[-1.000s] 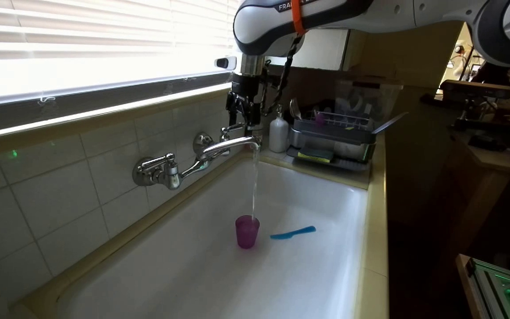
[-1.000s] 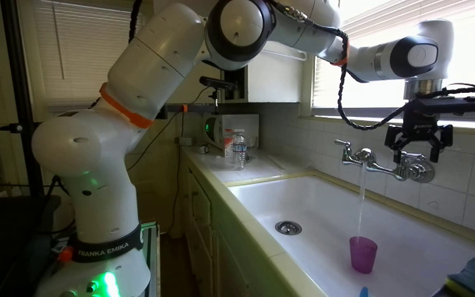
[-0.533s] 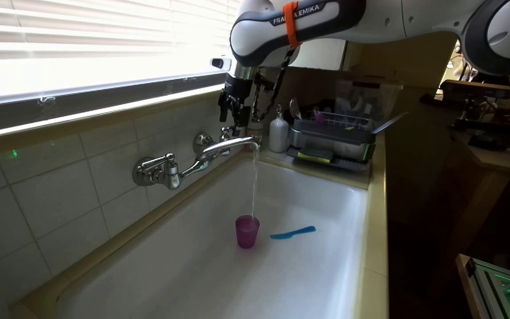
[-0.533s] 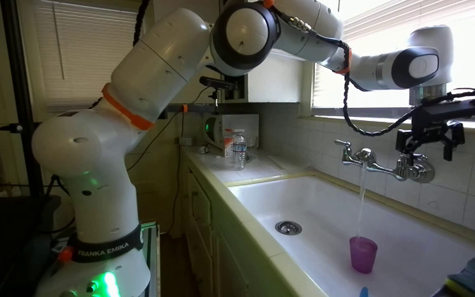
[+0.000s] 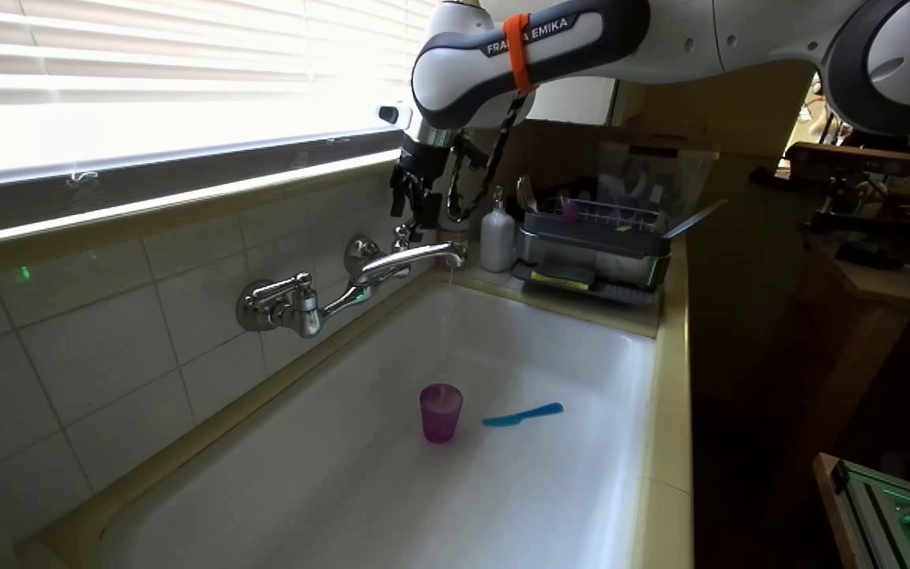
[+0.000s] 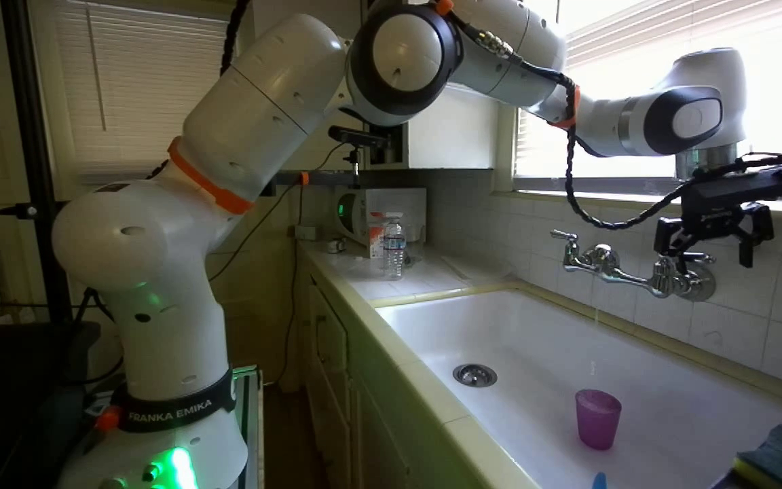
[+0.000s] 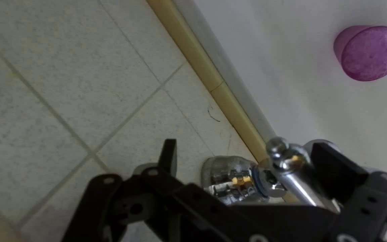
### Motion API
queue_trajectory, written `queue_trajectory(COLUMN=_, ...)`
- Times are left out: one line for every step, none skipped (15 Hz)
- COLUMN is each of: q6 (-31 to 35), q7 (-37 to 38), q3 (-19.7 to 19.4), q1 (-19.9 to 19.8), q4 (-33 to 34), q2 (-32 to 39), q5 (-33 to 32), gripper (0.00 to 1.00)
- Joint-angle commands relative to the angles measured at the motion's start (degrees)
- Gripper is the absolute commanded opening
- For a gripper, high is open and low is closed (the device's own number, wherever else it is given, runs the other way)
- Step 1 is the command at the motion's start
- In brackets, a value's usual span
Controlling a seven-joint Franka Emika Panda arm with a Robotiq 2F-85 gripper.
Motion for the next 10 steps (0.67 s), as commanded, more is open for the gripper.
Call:
queue_trajectory(q6=7.64, q7=5.18, q3=0.07, q1=-0.02, q4=-1.10, q2=0.57, q5=0.58, gripper=1.00)
queue_trajectory(q6=8.83, q7=6.09, q3=0.11, q1=-0.06, q4=-1.67, q2=0.45, q5=0.56, gripper=1.00)
queue_trajectory(q6=9.48, q7=6.90, q3=0.10, q1=-0.08, q4=-2.07, q2=0.40, q5=0.46, gripper=1.00)
queue_trajectory(q6=10.12, q7=7.53, q3=0.14, q1=-0.09, q4=-2.49, q2=0.33, q5=0.40, gripper=1.00)
queue_trajectory(q6=10.58, q7=8.11, q3=0.13, q1=-0.10, q4=-2.79, q2=0.23, q5=0.30, gripper=1.00)
queue_trajectory(q6=11.07, q7=8.66, q3=0.11, q1=-0.08, q4=-3.20, q2=0.09, q5=0.20, gripper=1.00)
queue_trajectory(q6=11.33, q7=9.11, q3=0.05, q1=-0.03, q4=-3.54, q2=-0.01, q5=0.03, gripper=1.00)
queue_trajectory(q6=10.86, q7=9.95, q3=-0.12, q1=0.10, q4=-3.90, q2=-0.27, q5=-0.15, gripper=1.00)
queue_trajectory(q6=10.47, q7=10.85, q3=-0.22, q1=0.16, q4=-4.41, q2=-0.68, q5=-0.20, gripper=1.00)
queue_trajectory(q6=10.12, q7=12.13, q3=-0.46, q1=0.35, q4=-5.08, q2=-1.24, q5=-0.38, gripper=1.00)
